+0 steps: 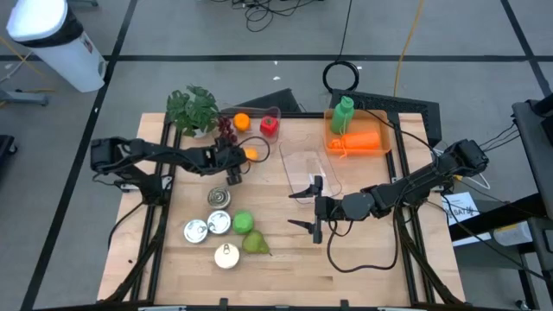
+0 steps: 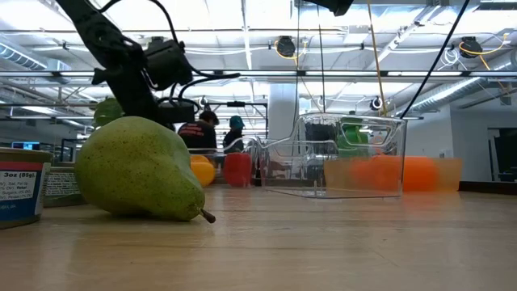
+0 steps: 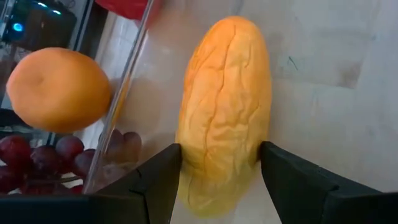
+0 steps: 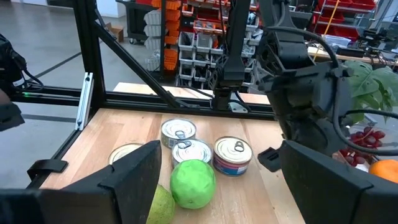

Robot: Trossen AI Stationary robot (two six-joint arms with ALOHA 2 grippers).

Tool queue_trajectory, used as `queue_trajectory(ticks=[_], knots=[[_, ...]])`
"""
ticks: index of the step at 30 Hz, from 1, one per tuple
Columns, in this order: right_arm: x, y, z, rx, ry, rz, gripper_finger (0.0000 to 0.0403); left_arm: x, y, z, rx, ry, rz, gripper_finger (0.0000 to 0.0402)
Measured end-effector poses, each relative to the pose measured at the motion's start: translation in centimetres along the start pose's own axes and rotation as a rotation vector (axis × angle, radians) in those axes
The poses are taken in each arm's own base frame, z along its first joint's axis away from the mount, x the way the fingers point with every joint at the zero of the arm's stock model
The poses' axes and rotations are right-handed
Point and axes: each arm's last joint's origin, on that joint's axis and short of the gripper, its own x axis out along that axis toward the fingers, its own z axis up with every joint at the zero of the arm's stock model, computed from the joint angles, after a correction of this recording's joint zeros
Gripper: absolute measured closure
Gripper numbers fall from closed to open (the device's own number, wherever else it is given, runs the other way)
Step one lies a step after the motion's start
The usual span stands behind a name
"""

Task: Pick & Place Food Item
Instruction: Put the yellow mango into the top transparent bin

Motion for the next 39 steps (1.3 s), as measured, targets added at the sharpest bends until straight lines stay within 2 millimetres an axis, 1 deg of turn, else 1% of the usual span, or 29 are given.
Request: queue_trajectory(ticks=[4, 9, 12, 17, 19, 26, 28, 31, 34, 36, 39], knots=[[0.0, 0.0, 0.0, 0.0, 0.0, 0.001, 0.0096, 0.1, 0.0, 0.0, -0.015, -0.001, -0.022, 0.0174], [0.0, 0.0, 0.0, 0.0, 0.0, 0.001, 0.0097, 0.1, -0.2, 0.0, -0.043, -0.012, -0.098, 0.0179], [0.0, 0.0, 0.0, 0.0, 0.0, 0.001, 0.0097, 0.1, -0.2, 0.0, -0.089, -0.007, -0.106, 0.0211], [0.0, 0.0, 0.0, 0.0, 0.0, 0.002, 0.0097, -0.1, -0.7, 0.1, -0.123, -0.012, -0.138, 0.0297], [0.0, 0.0, 0.0, 0.0, 0.0, 0.002, 0.0097, -0.3, -1.0, 0.2, -0.122, -0.02, -0.161, 0.0322], [0.0, 0.0, 0.0, 0.0, 0.001, 0.002, 0.0097, -0.9, -2.3, 0.3, -0.082, -0.037, -0.185, 0.0336], [0.0, 0.0, 0.0, 0.0, 0.001, 0.002, 0.0097, -1.1, -2.6, 0.4, -0.08, -0.044, -0.191, 0.0349], [0.0, 0.0, 0.0, 0.0, 0.001, 0.002, 0.0097, -1.9, -2.9, 0.4, -0.083, -0.065, -0.215, 0.0363], [0.0, 0.0, 0.0, 0.0, 0.001, 0.002, 0.0097, -3.4, -2.7, 0.5, -0.079, -0.107, -0.222, 0.0367], [0.0, 0.0, 0.0, 0.0, 0.0, 0.002, 0.0097, -4.5, -2.3, 0.4, -0.078, -0.14, -0.216, 0.0369], [0.0, 0.0, 0.0, 0.0, 0.001, 0.002, 0.0096, -6.5, -1.2, 0.7, -0.097, -0.24, -0.188, 0.0375]])
